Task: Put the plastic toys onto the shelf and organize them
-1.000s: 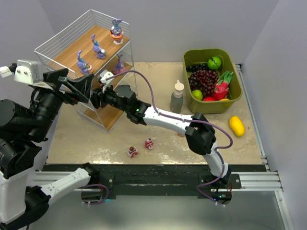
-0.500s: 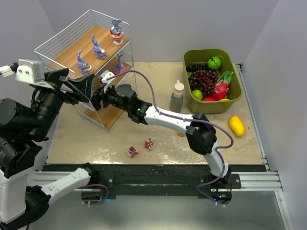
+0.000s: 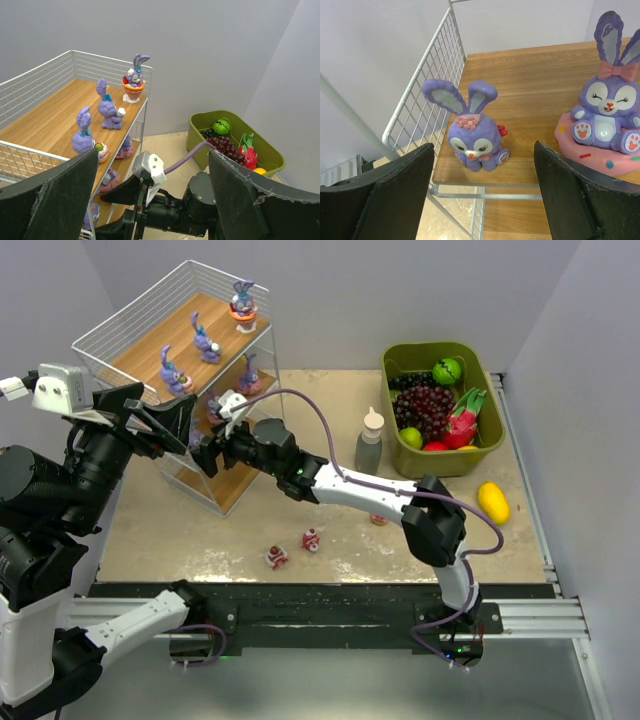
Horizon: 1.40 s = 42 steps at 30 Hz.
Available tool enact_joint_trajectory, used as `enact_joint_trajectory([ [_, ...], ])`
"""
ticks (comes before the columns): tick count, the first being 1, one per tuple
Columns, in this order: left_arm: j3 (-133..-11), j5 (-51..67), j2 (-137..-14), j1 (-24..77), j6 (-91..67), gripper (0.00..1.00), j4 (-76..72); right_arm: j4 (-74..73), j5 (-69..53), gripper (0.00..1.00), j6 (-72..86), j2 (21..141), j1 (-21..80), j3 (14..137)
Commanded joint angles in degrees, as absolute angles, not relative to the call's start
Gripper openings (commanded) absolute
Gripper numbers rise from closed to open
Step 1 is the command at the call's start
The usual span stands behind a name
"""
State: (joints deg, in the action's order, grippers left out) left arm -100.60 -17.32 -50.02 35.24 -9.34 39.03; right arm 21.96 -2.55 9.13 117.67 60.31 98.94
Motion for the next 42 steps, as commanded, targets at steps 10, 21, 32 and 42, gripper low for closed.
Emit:
enact_joint_trajectory([
  [10, -100.3, -15.7, -49.4, 35.0, -7.6, 0.97, 37.8, 25.7, -9.5, 0.88, 6.2, 100.5, 61.3, 83.1],
  [21, -91.8, -14.4, -46.2, 35.0, -7.6, 0.99, 32.8, 5.7, 0.9, 0.87, 8.2, 83.3, 61.2, 62.7],
  [32, -90.6, -12.5, -48.4, 35.1, -8.7, 0.99, 29.7, 10.9, 1.0, 0.82, 20.0, 87.0, 64.5, 50.1],
  [42, -90.5, -16.7, -48.9, 35.1, -7.9, 0.99, 27.5, 11.2, 12.6, 0.8, 27.9, 93.8, 70.9, 54.1],
])
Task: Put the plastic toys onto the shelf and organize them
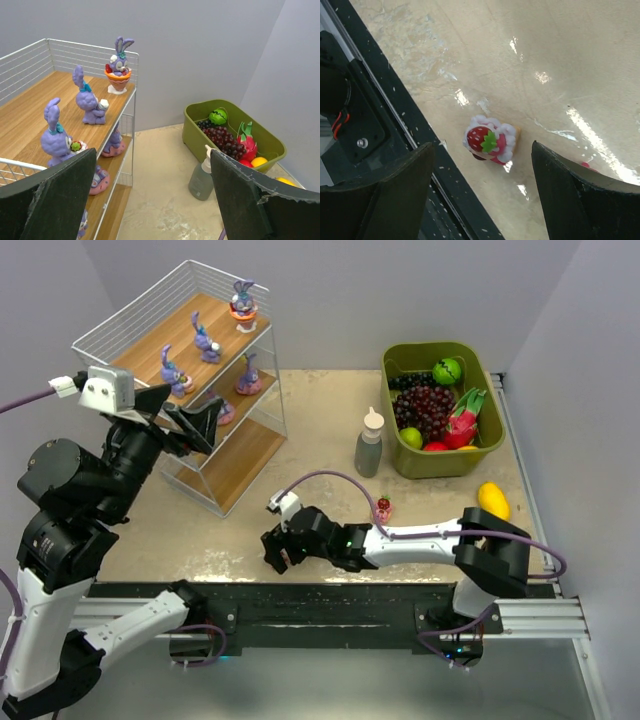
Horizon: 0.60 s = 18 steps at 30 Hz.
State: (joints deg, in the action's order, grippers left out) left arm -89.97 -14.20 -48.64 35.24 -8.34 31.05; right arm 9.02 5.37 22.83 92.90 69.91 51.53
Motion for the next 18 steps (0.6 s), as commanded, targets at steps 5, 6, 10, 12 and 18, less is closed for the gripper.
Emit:
enact_joint_trajectory([
  [5, -89.5, -18.6, -48.3, 35.0, -7.9, 1.0, 26.3, 11.6, 14.8, 0.75, 29.5, 97.6, 71.6, 55.2],
  [6, -89.5, -18.7, -48.3, 35.1, -7.7, 1.0, 26.2, 11.4, 14.9, 0.73, 29.5, 98.2, 71.8, 55.5],
  [10, -90.4, -17.5, -49.4, 35.0, -7.4, 1.0, 27.2, 11.8, 15.5, 0.58, 29.3, 100.8, 71.8, 57.1],
  [12, -90.9, -17.1, -49.9, 35.0, -7.4, 0.99, 27.4, 11.8, 15.3, 0.53, 28.9, 102.2, 71.8, 57.8],
  [18, -91.1, -17.4, -50.0, 35.0, -7.4, 1.0, 27.7, 10.7, 16.0, 0.21, 26.5, 102.6, 71.8, 60.5],
])
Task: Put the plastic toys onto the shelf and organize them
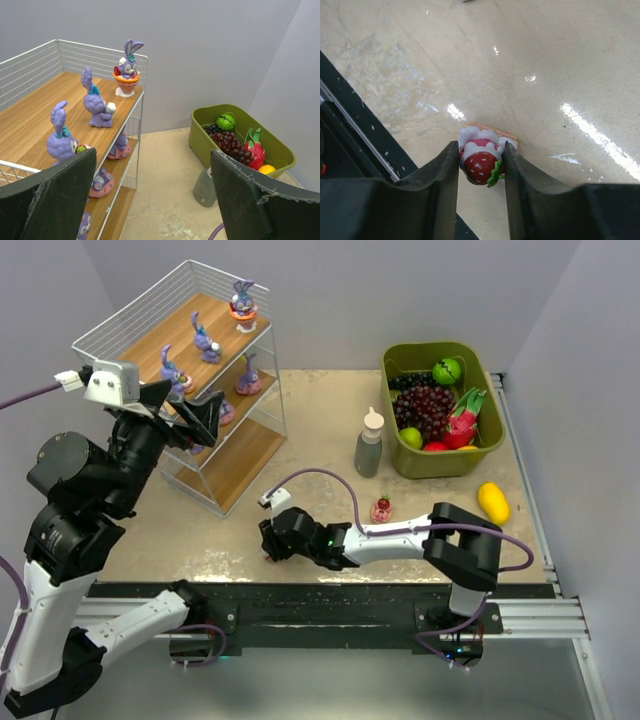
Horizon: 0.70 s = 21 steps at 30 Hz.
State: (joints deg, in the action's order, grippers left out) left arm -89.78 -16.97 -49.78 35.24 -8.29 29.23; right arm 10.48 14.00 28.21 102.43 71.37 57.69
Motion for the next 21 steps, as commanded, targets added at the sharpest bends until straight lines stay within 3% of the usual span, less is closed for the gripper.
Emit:
enact_joint_trajectory([
  [1, -91.1, -17.5, -49.9, 35.0, -7.4, 0.99, 27.6, 10.4, 16.0, 0.18, 25.9, 102.5, 71.8, 60.9],
  [6, -91.2, -18.6, -49.3, 35.1, -7.3, 1.0, 27.8, 9.5, 16.1, 0.09, 20.1, 103.4, 70.4, 66.3],
  [12, -92.4, -19.5, -48.4, 35.0, -6.9, 0.99, 29.3, 11.5, 11.5, 0.09, 12.4, 107.0, 64.1, 73.3],
  [21, -94.2, -19.4, -48.1, 35.1, -7.0, 0.99, 31.3, 21.3, -5.1, 0.12, 4.5, 116.4, 57.2, 82.0],
])
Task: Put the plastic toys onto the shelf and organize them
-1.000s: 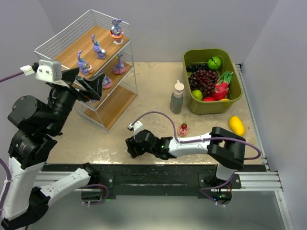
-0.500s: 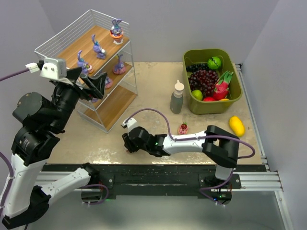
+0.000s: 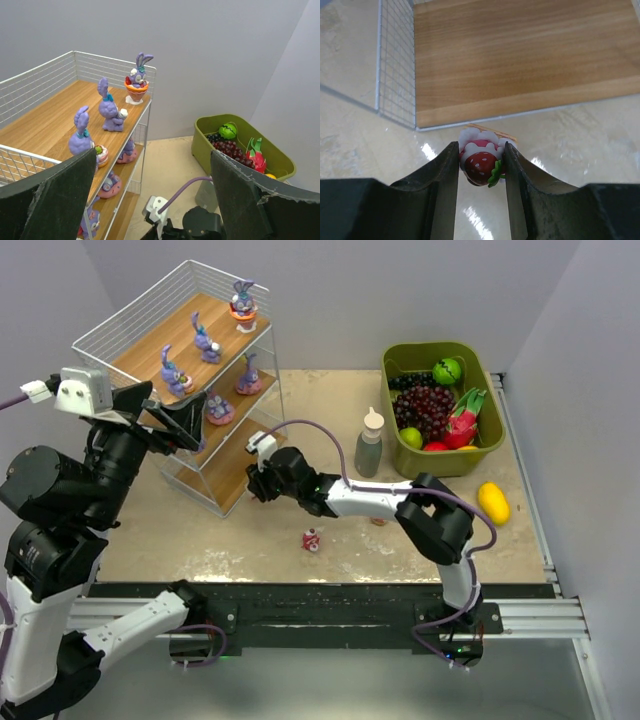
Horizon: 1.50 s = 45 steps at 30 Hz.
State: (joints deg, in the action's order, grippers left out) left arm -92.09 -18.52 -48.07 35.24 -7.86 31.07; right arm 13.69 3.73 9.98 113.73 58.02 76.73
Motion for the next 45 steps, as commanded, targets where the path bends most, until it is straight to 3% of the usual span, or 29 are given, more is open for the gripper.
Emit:
enact_joint_trajectory([
  [1, -94.6, -19.4, -48.1, 35.1, -7.0, 0.99, 31.6, 21.9, -6.2, 0.13, 4.0, 117.1, 57.0, 82.4],
  [31, -94.5, -21.6, -49.3, 35.0, -5.0, 1.0, 32.7, 12.2, -13.2, 0.22, -7.2, 130.4, 57.6, 100.9],
  [45, -93.9, -22.0, -49.0, 35.0, -4.9, 1.0, 32.3, 25.6, -8.6, 0.2, -1.5, 126.7, 59.1, 90.0],
])
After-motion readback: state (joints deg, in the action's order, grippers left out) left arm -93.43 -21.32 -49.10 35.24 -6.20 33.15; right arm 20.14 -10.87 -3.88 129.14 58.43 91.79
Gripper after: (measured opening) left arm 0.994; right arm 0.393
